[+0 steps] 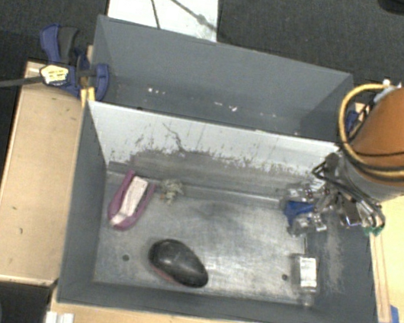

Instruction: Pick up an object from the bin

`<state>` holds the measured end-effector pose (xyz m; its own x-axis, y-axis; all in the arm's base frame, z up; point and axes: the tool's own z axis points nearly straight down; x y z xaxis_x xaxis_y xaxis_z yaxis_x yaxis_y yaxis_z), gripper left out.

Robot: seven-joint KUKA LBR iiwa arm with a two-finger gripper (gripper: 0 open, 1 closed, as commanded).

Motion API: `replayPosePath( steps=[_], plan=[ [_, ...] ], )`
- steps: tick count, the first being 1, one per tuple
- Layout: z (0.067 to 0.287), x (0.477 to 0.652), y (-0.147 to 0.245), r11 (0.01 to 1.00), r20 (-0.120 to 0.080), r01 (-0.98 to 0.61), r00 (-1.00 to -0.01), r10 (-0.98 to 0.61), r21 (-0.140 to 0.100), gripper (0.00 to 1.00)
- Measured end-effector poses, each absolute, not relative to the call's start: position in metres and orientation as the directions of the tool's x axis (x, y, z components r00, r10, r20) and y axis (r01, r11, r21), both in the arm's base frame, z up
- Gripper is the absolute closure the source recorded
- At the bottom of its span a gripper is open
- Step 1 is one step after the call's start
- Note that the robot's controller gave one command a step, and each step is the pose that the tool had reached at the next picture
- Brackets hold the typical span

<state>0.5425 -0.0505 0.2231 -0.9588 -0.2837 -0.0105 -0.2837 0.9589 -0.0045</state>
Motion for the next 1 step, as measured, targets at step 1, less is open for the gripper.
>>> replayPosePath(
  steps=[1],
  plan=[
    [0.2353,0.5284,-0.0338,0.815,-0.005,-0.579,-0.815,-0.579,-0.002,1.0]
  ],
)
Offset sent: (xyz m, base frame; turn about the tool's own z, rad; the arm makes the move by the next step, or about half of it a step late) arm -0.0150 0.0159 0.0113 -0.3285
